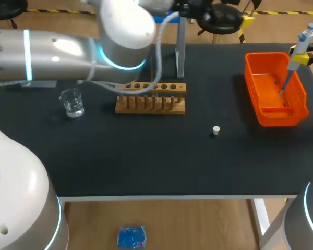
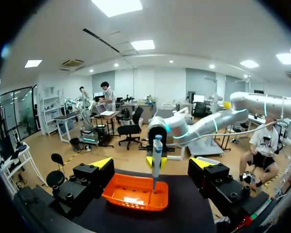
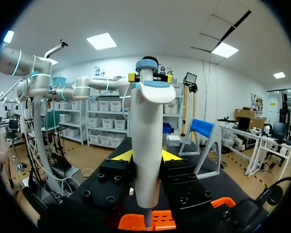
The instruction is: Invert the test tube, pick up the pipette, mount the tip to pipette, aspirate from beaker and dispense into the tube, eject the tip, return the pipette, and cap with the stopper.
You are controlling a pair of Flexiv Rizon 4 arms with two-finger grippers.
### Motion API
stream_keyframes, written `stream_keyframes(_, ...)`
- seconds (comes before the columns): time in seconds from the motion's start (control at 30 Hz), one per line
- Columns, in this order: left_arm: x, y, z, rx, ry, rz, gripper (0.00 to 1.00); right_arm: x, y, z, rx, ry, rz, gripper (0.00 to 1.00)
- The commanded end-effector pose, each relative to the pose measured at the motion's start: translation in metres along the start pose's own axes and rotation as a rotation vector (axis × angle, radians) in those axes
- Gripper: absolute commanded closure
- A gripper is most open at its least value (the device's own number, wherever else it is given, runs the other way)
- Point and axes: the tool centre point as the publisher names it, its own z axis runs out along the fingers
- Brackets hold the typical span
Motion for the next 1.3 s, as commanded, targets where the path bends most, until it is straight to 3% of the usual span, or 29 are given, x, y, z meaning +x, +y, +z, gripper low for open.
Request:
stream_keyframes(0.03, -0.001, -0.004, 0.058, -0.006, -0.006, -0.001, 0.00, -0.001, 0.000, -0.001, 0.001, 0.004, -0.001, 1.00)
stream_keyframes(0.6, -0.001, -0.004, 0.058, -0.006, -0.006, -0.001, 0.00, -0.001, 0.000, -0.001, 0.001, 0.004, -0.001, 1.00)
stream_keyframes(0.8, 0.005, 0.001, 0.080, -0.012, -0.017, 0.005, 0.00, -0.001, 0.000, -0.001, 0.001, 0.004, -0.001, 1.00)
stream_keyframes(0.83, 0.006, 0.001, 0.084, -0.003, -0.018, 0.007, 0.14, -0.001, 0.000, -0.001, 0.001, 0.004, -0.001, 1.00)
stream_keyframes(0.87, 0.006, 0.002, 0.089, -0.002, -0.014, 0.005, 0.21, -0.001, 0.000, -0.001, 0.001, 0.004, -0.001, 1.00)
stream_keyframes(0.9, 0.006, 0.003, 0.094, -0.008, -0.008, -0.003, 0.38, -0.001, 0.000, -0.001, 0.001, 0.004, -0.001, 1.00)
stream_keyframes(0.93, 0.006, 0.003, 0.099, -0.014, -0.004, -0.006, 0.49, -0.001, 0.000, -0.001, 0.001, 0.004, -0.001, 1.00)
stream_keyframes(1.0, 0.006, 0.003, 0.107, 0.007, -0.002, -0.007, 0.60, -0.001, 0.000, -0.001, 0.001, 0.004, -0.001, 1.00)
stream_keyframes(1.03, 0.006, 0.003, 0.111, 0.006, -0.002, -0.011, 0.87, -0.001, 0.000, -0.001, 0.001, 0.004, -0.001, 1.00)
stream_keyframes(1.07, 0.006, 0.003, 0.115, 0.007, 0.001, -0.008, 1.00, -0.001, 0.000, -0.001, 0.001, 0.004, -0.001, 1.00)
stream_keyframes(1.3, 0.011, -0.001, 0.129, 0.012, 0.026, 0.003, 1.00, -0.001, 0.000, -0.001, 0.001, 0.004, -0.001, 1.00)
